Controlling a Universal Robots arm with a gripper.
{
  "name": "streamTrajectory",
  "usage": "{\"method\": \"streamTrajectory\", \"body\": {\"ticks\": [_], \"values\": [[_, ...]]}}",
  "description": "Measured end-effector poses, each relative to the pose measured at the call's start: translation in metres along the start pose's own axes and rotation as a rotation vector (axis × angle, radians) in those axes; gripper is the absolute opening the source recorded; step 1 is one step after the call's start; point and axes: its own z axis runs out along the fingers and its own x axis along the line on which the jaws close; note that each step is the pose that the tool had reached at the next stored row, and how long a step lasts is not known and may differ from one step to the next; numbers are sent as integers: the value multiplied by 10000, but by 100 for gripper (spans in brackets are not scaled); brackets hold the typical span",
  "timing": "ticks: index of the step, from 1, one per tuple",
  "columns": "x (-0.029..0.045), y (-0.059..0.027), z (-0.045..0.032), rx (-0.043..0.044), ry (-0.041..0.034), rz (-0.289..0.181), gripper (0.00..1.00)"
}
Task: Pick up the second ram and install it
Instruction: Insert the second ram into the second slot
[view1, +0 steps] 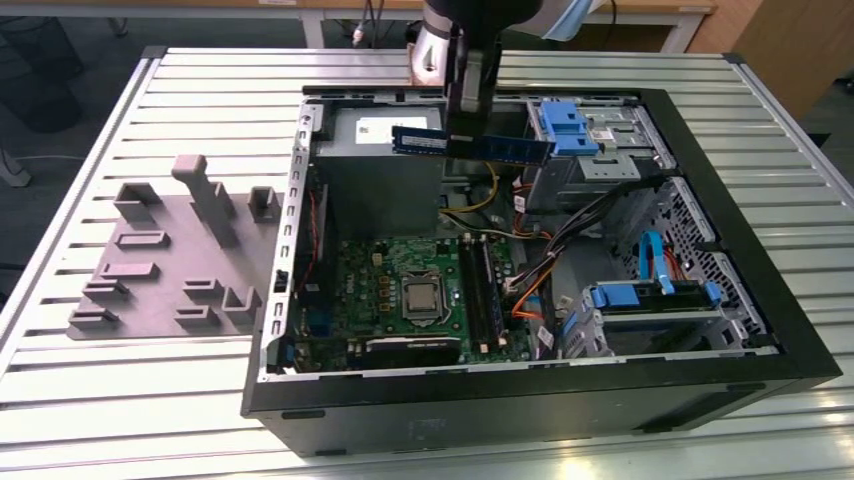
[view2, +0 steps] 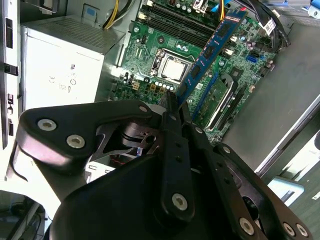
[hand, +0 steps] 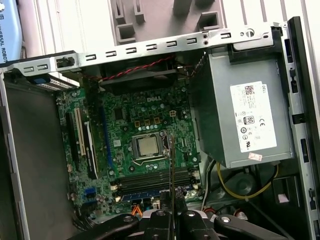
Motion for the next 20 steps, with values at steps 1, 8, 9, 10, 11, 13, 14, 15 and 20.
{"method": "streamTrajectory", "body": {"ticks": [1, 8, 9, 10, 11, 13, 14, 15, 20], "values": [[0, 0, 0, 0, 0, 25, 14], [0, 0, 5, 1, -2, 198, 14], [0, 0, 6, 1, -1, 220, 14], [0, 0, 6, 1, -2, 242, 14], [0, 0, 7, 1, -2, 266, 14], [0, 0, 8, 2, -2, 313, 14], [0, 0, 9, 1, -2, 338, 14], [0, 0, 9, 2, -3, 363, 14], [0, 0, 11, 2, -3, 499, 14]]}}
